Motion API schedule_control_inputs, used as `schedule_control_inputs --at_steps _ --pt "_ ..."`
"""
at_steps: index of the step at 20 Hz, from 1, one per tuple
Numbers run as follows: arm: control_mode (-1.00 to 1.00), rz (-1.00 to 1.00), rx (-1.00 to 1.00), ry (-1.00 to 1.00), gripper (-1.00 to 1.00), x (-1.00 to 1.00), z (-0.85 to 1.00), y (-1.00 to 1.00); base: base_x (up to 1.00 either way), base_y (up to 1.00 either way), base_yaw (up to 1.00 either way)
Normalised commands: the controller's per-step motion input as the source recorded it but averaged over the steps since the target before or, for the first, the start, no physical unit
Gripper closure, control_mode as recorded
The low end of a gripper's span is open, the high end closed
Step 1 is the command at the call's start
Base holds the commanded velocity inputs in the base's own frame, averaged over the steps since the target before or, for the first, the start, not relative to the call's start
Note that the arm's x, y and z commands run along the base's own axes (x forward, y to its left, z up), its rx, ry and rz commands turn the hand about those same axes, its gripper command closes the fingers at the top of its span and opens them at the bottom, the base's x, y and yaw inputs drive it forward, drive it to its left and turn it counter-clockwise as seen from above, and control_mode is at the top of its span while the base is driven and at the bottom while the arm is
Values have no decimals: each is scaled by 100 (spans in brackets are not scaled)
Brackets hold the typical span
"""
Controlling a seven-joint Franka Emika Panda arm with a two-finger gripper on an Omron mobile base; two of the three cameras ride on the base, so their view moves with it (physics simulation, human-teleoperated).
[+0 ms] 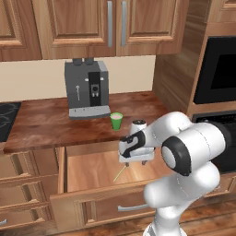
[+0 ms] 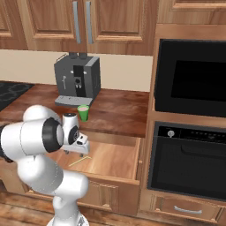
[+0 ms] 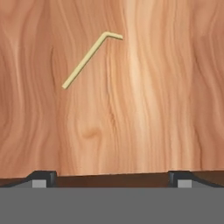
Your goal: Pick up the straw from the left drawer and put it inside the smoothie cup.
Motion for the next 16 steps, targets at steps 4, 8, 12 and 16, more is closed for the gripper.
schedule_control_inputs --at_steps 4,8,12,16 --pt "-100 -7 0 0 -100 12 -22 10 0 0 0" --pt "-100 -7 0 0 -100 7 -29 8 0 0 0" --pt "-100 -5 0 -1 -100 3 -35 4 0 0 0" --pt "-100 -3 0 -1 -100 11 -25 6 0 0 0"
